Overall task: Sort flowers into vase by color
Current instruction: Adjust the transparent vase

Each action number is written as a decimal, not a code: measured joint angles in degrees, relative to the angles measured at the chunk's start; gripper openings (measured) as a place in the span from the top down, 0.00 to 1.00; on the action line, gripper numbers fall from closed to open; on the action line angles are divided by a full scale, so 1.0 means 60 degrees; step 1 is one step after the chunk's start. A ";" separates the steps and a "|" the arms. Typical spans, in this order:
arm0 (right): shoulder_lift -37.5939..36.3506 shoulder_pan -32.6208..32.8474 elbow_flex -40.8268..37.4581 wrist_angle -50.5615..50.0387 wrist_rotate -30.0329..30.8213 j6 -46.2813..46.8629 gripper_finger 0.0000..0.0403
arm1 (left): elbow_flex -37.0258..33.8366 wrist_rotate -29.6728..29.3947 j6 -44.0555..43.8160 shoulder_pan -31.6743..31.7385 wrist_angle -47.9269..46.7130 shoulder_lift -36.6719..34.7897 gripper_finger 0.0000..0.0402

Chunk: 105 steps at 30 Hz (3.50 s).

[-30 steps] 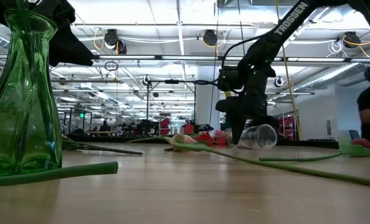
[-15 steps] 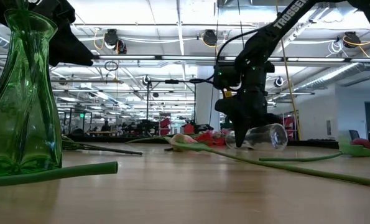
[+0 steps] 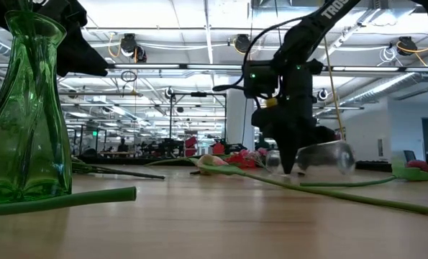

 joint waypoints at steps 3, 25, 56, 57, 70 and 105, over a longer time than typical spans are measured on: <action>-0.0045 0.0415 -0.0018 -0.0435 -0.0244 0.0255 0.58 | 0.0000 0.0000 0.0000 -0.0002 -0.0013 -0.0003 0.58; -0.4285 0.2020 -0.0605 0.1068 0.5721 0.1031 0.58 | 0.0000 0.0055 0.0234 -0.0001 -0.0175 -0.0003 0.58; -0.6879 0.0847 -0.9820 1.5344 0.6488 -0.6772 0.57 | 0.0000 -0.0266 0.0991 0.0001 -0.0164 -0.0002 0.58; -0.6721 0.0811 -0.9948 1.5651 0.6490 -0.6775 0.57 | 0.0000 -0.0270 0.0986 -0.0003 -0.0162 -0.0002 0.58; -0.3896 0.0419 -1.0484 1.9482 0.6152 -0.6705 0.57 | 0.0000 -0.0306 0.0977 -0.0003 -0.0131 -0.0003 0.58; -0.2063 0.0430 -0.9941 2.0516 0.6179 -0.7054 0.52 | 0.0000 -0.0408 0.0915 -0.0003 -0.0142 -0.0003 0.58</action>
